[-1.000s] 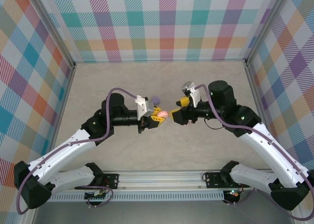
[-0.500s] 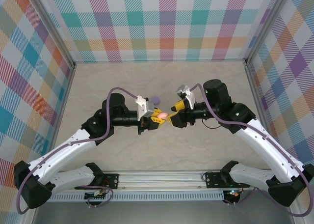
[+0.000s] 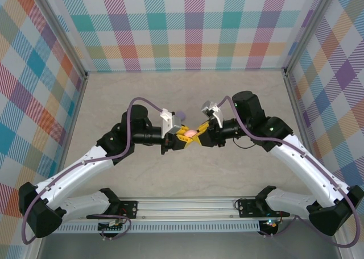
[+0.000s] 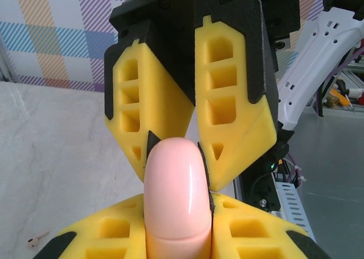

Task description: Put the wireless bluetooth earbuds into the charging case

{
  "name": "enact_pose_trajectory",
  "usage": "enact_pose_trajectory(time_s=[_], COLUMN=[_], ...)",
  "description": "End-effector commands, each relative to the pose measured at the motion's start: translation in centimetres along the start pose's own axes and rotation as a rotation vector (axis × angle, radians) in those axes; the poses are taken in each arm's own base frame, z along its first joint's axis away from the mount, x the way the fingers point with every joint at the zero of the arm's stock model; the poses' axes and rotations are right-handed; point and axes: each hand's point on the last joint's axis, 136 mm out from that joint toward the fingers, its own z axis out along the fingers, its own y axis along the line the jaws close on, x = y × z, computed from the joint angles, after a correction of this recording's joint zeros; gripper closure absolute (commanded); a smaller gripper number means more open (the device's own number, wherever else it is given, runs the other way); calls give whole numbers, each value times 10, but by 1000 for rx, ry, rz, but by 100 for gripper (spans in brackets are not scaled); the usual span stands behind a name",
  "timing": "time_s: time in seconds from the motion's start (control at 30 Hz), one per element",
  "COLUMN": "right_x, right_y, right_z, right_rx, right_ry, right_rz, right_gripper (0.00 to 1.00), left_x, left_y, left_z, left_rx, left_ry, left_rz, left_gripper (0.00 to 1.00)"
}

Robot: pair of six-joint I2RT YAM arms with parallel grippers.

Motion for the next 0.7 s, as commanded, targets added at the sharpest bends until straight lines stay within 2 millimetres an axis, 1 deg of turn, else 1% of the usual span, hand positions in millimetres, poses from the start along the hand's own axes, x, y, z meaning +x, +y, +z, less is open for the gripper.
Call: enact_pose_trajectory(time_s=[0.0, 0.13, 0.37, 0.67], right_x=[-14, -18, -21, -26], right_y=[7, 12, 14, 15], right_z=[-6, -11, -12, -15], right_rx=[-7, -8, -15, -6], right_ry=[-70, -111, -134, -169], right_rz=[-48, -67, -73, -81], right_gripper=[78, 79, 81, 82], left_x=[-26, -31, -38, -42], left_y=[-5, -3, -2, 3], left_z=[-1, -2, -3, -2], left_rx=[12, -1, -2, -19], left_ry=[-61, -93, -151, -186], left_rz=[37, 16, -15, -60], left_gripper=[94, 90, 77, 72])
